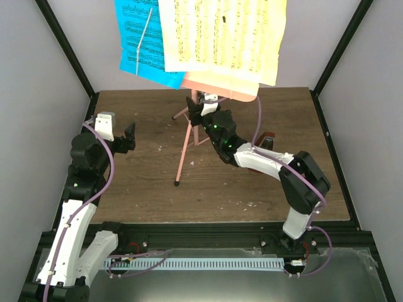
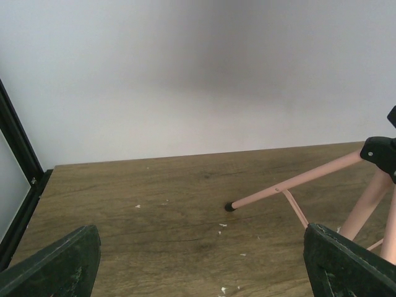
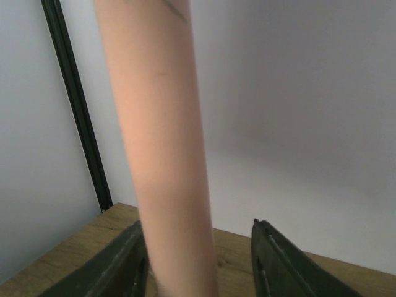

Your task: Pack up the instrument practice props

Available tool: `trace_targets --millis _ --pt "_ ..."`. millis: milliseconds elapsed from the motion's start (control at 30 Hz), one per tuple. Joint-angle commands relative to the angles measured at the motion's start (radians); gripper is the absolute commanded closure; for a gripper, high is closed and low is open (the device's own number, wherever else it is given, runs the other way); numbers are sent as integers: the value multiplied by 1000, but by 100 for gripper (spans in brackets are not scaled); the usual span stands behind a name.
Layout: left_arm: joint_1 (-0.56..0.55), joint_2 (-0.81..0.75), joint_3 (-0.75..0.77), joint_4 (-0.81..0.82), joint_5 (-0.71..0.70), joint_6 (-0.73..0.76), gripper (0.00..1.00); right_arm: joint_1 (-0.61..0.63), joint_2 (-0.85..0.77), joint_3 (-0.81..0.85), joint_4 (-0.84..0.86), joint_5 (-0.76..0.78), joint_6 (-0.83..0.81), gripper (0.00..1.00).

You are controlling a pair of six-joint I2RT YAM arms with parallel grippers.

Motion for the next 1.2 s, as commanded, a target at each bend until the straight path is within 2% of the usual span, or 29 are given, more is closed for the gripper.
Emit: trace_targets --millis 0,100,233,333,433,600,667,767,967,1067,1167 --pt "-4 -10 -13 15 -11 4 9 5 -27 -5 -27 -10 77 48" --pt "-4 -13 -16 19 -19 5 9 5 -73 -80 1 -80 48 30" --pt "-4 -17 -22 25 -28 6 9 5 -171 -241 68 -171 22 15" --pt "-4 -17 -29 31 -35 7 9 4 -261 -355 77 -262 17 9" --pt "-4 -12 -33 35 -46 6 9 3 -363 -473 26 -400 -37 9" --pt "-4 -17 -33 36 -44 -2 10 -43 -588 -626 -103 -416 -24 3" --pt "-3 -21 -37 39 -45 -3 9 -103 -695 -644 -178 -424 20 0" --pt "-5 -23 -43 40 -54 1 9 -228 -773 -594 -348 -423 98 0" --pt "-4 -14 -50 42 -66 1 9 -545 -782 -393 -674 -497 256 0" --pt "-5 -9 -50 42 -60 0 9 -722 -775 -296 -768 -584 349 0" --pt "-4 -10 -50 43 -58 -3 9 -888 -798 -247 -773 -723 450 0"
